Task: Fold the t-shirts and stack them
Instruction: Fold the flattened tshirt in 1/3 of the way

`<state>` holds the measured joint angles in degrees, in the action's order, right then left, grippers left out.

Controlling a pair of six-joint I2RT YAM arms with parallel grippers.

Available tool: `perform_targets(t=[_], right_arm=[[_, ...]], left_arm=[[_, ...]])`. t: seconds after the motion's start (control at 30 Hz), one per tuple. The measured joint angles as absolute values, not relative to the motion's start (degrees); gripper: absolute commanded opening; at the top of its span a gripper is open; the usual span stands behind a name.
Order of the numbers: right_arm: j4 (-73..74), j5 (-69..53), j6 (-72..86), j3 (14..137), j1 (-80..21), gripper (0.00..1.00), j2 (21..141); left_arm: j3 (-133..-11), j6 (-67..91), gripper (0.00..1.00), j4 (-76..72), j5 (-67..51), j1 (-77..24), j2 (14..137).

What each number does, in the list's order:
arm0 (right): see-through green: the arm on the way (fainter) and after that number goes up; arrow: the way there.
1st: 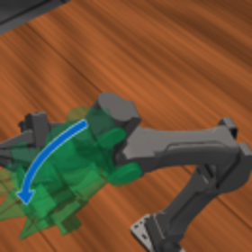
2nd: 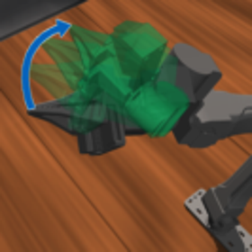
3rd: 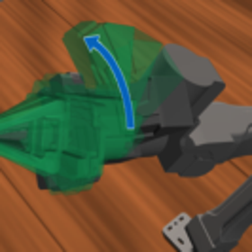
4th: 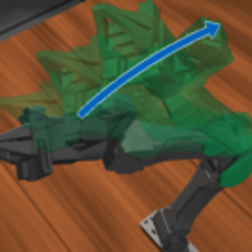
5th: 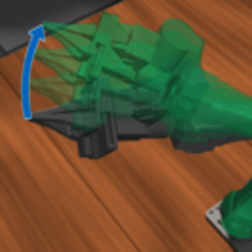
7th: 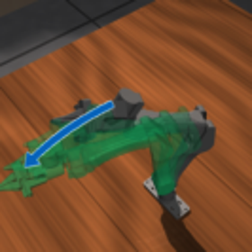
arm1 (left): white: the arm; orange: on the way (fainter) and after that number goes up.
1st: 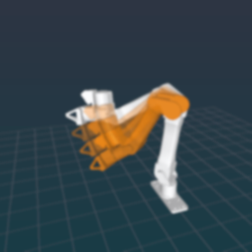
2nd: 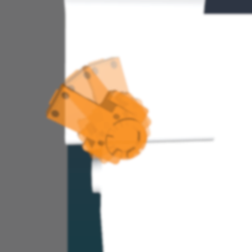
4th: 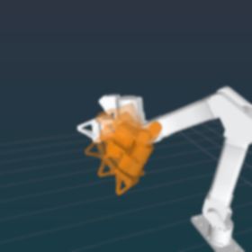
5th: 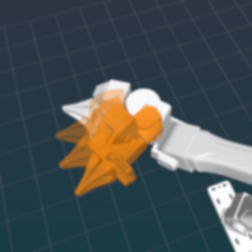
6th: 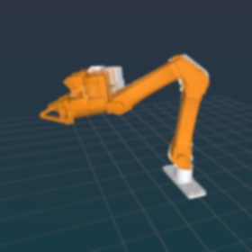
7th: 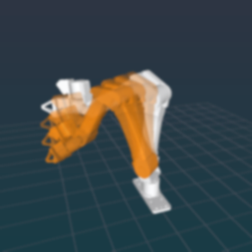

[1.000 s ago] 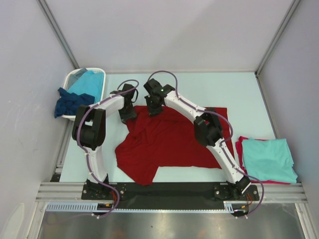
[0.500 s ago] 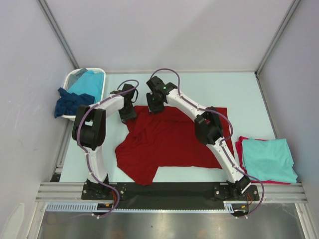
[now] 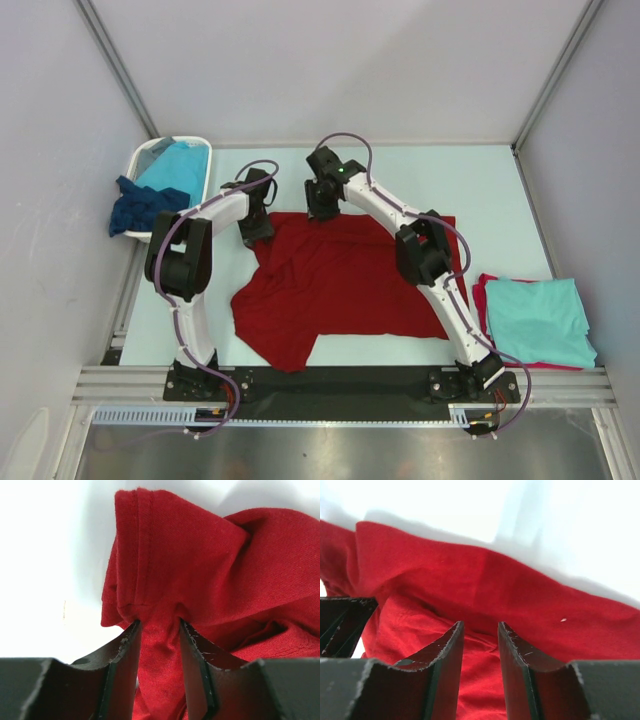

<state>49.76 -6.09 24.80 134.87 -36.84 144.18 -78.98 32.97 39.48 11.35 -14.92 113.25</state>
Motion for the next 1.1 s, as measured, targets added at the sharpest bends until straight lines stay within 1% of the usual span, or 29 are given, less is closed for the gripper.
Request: perform_targets(t=[0.1, 0.2, 0.23, 0.3, 0.4, 0.47, 0.53, 0.63, 0.83, 1.1], right_arm=[[49.7, -6.5, 24.8, 134.8, -37.5, 0.39, 144.2], [49.2, -7.0, 24.8, 134.3, -38.3, 0.36, 144.2], [49.0, -7.1, 24.7, 134.0, -38.4, 0.31, 144.2], [48.9, -7.6, 24.6, 133.1, -38.7, 0.27, 144.2], [48.9, -8.1, 24.3, 131.4, -39.1, 0.13, 144.2], [48.8, -8.4, 24.3, 129.9, -39.4, 0.1, 144.2], [47.6, -8.5, 24.3, 128.3, -39.6, 0.03, 143.9], [45.8, -8.5, 24.4, 125.6, -39.6, 0.02, 142.4], [43.8, -8.0, 24.4, 119.0, -40.1, 0.05, 138.5], [43.4, -6.9, 24.4, 108.7, -43.0, 0.06, 132.0]], left_arm=[[-79.0, 33.0, 0.41, 39.5, 11.4, -14.9, 113.3], [-79.0, 33.0, 0.41, 39.5, 11.4, -14.9, 113.3], [-79.0, 33.0, 0.41, 39.5, 11.4, -14.9, 113.3], [-79.0, 33.0, 0.41, 39.5, 11.4, -14.9, 113.3], [-79.0, 33.0, 0.41, 39.5, 11.4, -14.9, 113.3], [-79.0, 33.0, 0.41, 39.5, 11.4, -14.9, 113.3], [-79.0, 33.0, 0.41, 39.5, 11.4, -14.9, 113.3], [-79.0, 33.0, 0.41, 39.5, 11.4, -14.9, 113.3], [-79.0, 33.0, 0.41, 39.5, 11.4, -14.9, 113.3], [-79.0, 33.0, 0.4, 39.5, 11.4, -14.9, 113.3]])
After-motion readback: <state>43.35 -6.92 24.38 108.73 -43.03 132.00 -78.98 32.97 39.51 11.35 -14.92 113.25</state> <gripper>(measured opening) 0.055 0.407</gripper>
